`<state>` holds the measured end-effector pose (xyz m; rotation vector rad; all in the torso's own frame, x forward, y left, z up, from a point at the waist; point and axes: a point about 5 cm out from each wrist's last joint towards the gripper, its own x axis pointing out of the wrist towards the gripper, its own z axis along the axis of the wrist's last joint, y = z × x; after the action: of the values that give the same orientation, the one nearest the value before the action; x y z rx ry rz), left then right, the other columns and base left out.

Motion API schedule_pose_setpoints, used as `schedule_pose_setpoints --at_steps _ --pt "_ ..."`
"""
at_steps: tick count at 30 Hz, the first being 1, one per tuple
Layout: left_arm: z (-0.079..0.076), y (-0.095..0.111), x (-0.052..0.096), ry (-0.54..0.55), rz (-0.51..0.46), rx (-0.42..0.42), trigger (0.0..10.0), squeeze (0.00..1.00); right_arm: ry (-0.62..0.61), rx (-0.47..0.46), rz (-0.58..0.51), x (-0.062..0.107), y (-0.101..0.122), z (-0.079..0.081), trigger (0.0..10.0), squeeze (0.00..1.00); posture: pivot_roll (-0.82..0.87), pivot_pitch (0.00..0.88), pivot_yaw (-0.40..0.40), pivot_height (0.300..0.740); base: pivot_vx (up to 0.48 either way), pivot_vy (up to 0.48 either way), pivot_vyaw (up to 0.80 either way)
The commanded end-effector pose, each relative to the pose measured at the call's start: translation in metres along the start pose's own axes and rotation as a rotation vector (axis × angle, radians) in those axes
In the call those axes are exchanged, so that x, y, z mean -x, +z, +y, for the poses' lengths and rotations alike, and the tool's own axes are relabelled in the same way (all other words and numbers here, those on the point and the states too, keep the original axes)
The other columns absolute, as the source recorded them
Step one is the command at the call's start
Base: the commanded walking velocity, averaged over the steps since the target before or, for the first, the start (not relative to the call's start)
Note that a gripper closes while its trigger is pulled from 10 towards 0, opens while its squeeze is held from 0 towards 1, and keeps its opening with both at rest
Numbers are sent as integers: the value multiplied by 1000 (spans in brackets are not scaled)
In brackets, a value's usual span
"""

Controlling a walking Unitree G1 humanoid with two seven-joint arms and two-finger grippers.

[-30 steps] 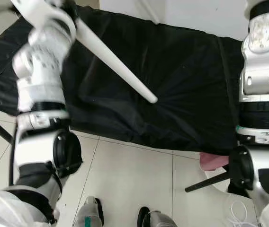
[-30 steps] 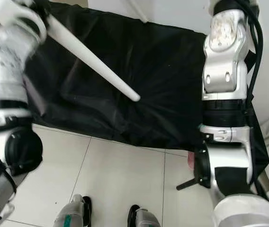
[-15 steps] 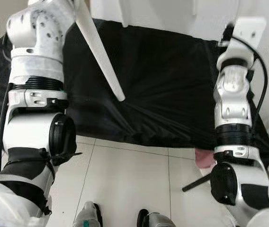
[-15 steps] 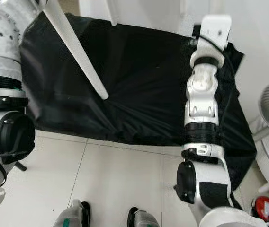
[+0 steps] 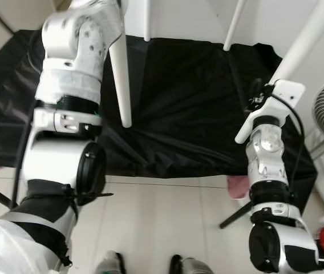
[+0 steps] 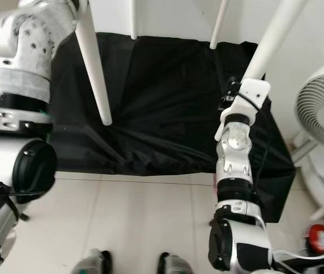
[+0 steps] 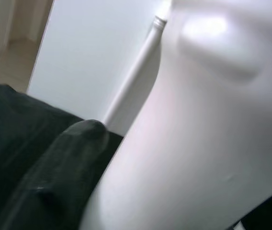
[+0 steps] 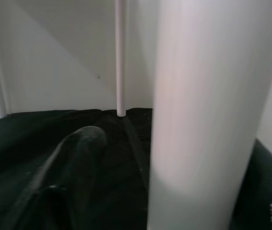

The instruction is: Building children table

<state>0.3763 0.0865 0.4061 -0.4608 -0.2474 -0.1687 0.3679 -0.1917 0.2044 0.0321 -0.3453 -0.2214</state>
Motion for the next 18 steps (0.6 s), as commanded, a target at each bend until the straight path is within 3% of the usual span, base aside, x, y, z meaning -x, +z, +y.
schedule_pose_setpoints --at_steps 1,9,10,11,12,14,15,18 --pt "-40 -33 5 -402 142 43 10000 1000 194 -32 213 26 -45 42 10000 1000 74 178 -19 740 0 0 0" --pt "-36 -42 14 -443 180 -24 10000 1000 203 -51 122 26 -36 39 10000 1000 77 170 -23 740 0 0 0" --pt "-34 -44 16 -447 185 -44 10000 808 199 -54 99 27 -34 38 10000 1000 79 171 -24 740 0 0 0" --pt "-34 -44 16 -447 185 -44 10000 808 199 -54 99 27 -34 38 10000 1000 79 171 -24 740 0 0 0" --pt "-30 -46 19 -453 188 -67 10000 0 194 -61 67 28 -31 36 10000 1000 79 172 -24 740 0 0 0" --pt "-30 -46 19 -453 188 -67 10000 0 194 -61 67 28 -31 36 10000 1000 79 172 -24 740 0 0 0" --pt "-20 -52 28 -473 187 -127 10000 0 196 -79 3 30 -23 33 10000 0 83 176 -21 740 0 0 0" --pt "-11 -57 34 -484 197 -191 10000 0 206 -75 -30 32 -20 32 10000 0 83 176 -20 740 0 0 0"
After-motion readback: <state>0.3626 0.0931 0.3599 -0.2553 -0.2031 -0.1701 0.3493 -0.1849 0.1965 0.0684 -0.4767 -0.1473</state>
